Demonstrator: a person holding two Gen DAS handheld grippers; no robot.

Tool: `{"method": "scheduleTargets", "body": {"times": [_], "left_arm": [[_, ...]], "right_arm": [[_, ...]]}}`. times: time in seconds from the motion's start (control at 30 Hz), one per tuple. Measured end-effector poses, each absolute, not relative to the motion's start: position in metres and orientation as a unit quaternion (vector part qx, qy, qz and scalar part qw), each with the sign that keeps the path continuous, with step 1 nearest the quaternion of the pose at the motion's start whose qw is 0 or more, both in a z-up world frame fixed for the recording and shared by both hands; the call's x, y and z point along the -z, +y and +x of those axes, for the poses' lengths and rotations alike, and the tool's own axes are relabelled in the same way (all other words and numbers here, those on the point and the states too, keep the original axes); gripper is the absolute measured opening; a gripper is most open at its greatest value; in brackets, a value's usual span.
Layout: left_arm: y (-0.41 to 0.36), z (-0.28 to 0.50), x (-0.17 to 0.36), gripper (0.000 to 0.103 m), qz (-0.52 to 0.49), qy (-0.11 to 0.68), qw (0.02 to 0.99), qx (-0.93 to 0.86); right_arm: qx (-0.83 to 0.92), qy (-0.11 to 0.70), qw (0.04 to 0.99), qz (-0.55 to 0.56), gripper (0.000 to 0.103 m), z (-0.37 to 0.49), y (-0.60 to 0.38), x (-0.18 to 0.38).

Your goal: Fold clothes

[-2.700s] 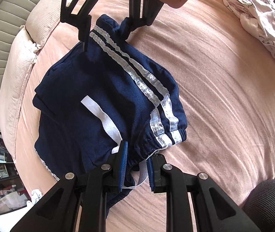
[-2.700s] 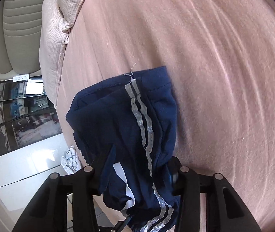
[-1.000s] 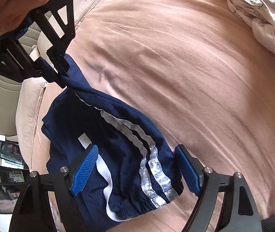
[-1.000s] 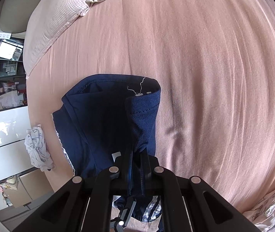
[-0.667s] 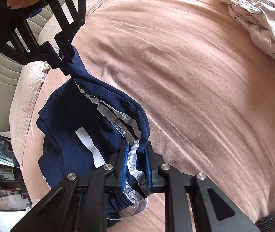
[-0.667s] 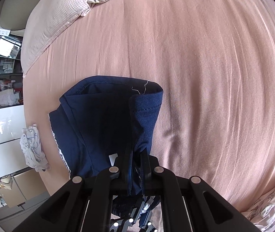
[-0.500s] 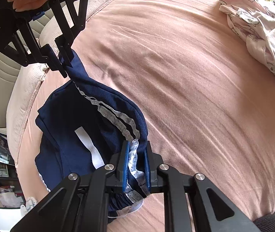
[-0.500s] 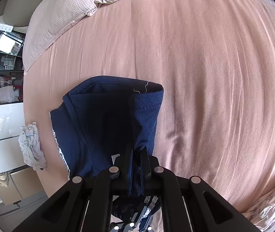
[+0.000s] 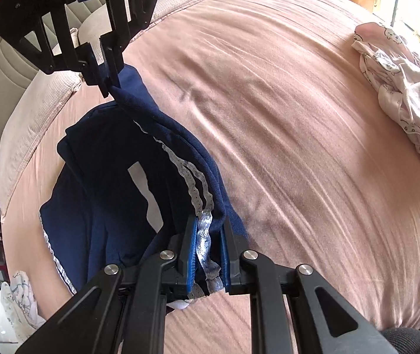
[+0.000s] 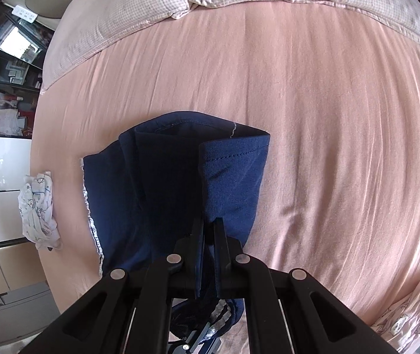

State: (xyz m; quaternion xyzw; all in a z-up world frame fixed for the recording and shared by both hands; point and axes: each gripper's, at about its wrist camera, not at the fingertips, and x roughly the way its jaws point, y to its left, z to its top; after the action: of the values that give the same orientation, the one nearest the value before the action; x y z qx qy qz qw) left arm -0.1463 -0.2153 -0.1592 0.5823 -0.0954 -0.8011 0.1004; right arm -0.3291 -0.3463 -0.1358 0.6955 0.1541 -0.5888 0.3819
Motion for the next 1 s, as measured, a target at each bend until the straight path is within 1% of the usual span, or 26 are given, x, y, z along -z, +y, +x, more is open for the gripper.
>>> {"method": "scheduleTargets", "body": {"times": [0.2,0.3,0.4,0.47,0.5,0.53,0.57,0.8,1.0], "left_arm": [[-0.226,-0.133,0.154,0.012,0.580,-0.081,0.110,0.803],[-0.226,-0.129,0.157,0.012,0.585,-0.073,0.102,0.801],[-0.219,-0.127,0.159,0.012,0.588,-0.075,0.093,0.800],[-0.213,-0.124,0.156,0.012,0.586,-0.077,0.088,0.802],[-0.212,-0.124,0.156,0.012,0.586,-0.078,0.086,0.802],[-0.210,-0.124,0.158,0.012,0.587,-0.079,0.085,0.801],[-0.209,-0.125,0.160,0.012,0.589,-0.080,0.083,0.800],[-0.200,-0.130,0.168,0.012,0.599,-0.082,0.070,0.793],[-0.197,-0.133,0.171,0.012,0.604,-0.078,0.068,0.790]], "right_arm": [[0.591,0.173,0.390,0.685,0.004,-0.316,-0.360,0.126],[0.600,0.185,0.365,0.688,0.005,-0.315,-0.360,0.130],[0.605,0.218,0.340,0.686,0.008,-0.317,-0.362,0.139],[0.604,0.248,0.334,0.680,0.020,-0.314,-0.366,0.146],[0.600,0.263,0.334,0.677,0.034,-0.312,-0.369,0.149],[0.597,0.276,0.332,0.676,0.044,-0.310,-0.372,0.153],[0.594,0.282,0.329,0.678,0.046,-0.309,-0.375,0.157],[0.579,0.328,0.303,0.682,0.047,-0.303,-0.400,0.190],[0.578,0.358,0.276,0.679,0.047,-0.308,-0.401,0.213]]}}
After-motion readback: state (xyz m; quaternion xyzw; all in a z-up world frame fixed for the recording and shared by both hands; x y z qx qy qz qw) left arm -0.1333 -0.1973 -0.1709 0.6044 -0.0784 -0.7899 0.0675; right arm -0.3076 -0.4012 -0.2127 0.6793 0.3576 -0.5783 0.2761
